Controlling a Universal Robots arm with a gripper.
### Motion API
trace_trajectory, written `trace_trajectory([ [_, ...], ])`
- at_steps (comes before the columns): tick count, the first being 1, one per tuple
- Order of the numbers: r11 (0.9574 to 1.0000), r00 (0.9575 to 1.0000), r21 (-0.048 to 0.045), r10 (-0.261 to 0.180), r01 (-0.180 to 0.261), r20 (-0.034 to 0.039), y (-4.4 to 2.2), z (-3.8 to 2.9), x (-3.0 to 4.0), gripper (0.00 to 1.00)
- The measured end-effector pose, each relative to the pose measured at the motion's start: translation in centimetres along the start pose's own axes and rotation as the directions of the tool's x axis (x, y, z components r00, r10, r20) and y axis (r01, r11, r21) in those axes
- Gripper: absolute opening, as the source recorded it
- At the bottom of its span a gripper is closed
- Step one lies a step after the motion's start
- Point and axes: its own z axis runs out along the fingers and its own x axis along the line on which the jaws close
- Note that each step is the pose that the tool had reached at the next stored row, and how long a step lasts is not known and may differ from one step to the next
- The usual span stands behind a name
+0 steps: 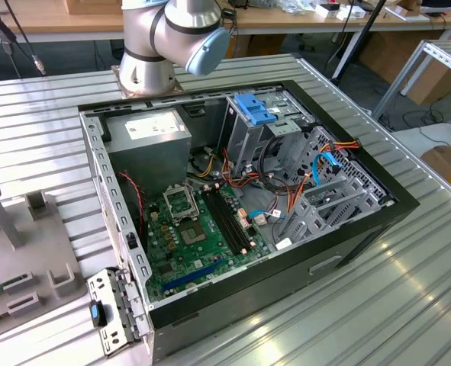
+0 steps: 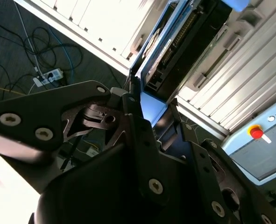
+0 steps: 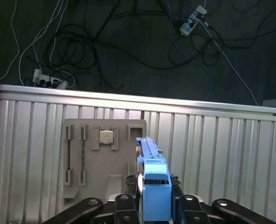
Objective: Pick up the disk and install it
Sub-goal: 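Pick up the disk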
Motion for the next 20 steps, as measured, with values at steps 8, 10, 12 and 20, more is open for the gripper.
trace_trajectory([
  [8, 1.0, 1.0, -0.0001, 0.0, 0.0, 0.0012, 0.03, -3.57, -0.22, 0.37],
  [10, 1.0, 1.0, -0.0002, 0.0, 0.0, 0.0012, 0.03, -3.62, -0.23, 0.37],
  [12, 1.0, 1.0, 0.0, 0.0, 0.0, 0.0012, 0.03, -3.64, -0.22, 0.37],
  [20, 1.0, 1.0, 0.0, 0.0, 0.0, 0.0012, -0.93, -3.68, -0.15, 0.37],
])
